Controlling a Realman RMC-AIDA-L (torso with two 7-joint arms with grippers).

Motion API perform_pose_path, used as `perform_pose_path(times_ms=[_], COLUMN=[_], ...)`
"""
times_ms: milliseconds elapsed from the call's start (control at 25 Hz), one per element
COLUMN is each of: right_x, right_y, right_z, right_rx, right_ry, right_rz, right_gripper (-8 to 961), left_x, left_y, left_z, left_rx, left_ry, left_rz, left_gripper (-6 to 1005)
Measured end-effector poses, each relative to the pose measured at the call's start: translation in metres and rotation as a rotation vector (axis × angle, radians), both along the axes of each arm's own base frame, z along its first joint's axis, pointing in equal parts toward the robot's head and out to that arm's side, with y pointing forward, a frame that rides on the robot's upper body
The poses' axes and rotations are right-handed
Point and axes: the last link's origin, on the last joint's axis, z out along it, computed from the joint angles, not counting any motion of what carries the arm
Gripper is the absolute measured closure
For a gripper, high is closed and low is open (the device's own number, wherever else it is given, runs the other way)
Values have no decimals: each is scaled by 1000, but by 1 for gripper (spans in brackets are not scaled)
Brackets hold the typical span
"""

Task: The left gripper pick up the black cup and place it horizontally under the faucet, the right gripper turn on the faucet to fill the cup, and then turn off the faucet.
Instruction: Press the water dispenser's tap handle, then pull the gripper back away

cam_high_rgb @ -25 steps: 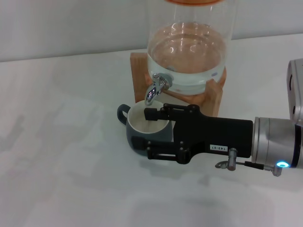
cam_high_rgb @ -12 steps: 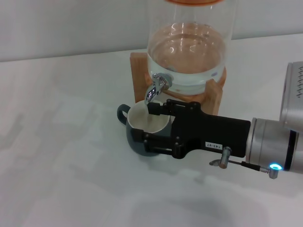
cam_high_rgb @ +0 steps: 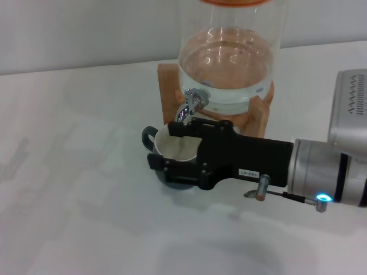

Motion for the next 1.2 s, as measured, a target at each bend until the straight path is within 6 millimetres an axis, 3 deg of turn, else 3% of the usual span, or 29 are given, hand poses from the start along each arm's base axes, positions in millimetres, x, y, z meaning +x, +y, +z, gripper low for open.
perform_pose_path(times_ms=[280,1200], right_x=[-6,8], right_y=[4,15], right_z=[-5,3], right_rx=[-10,31], right_ry=[-3,7], right_rz=[16,-51], right_gripper=[234,234], left_x=[0,1], left_y=[-1,-8], left_z=[0,0], left_rx=[0,-1], left_ry=[-1,-6], left_rz=[-2,-26], left_gripper=[175,176])
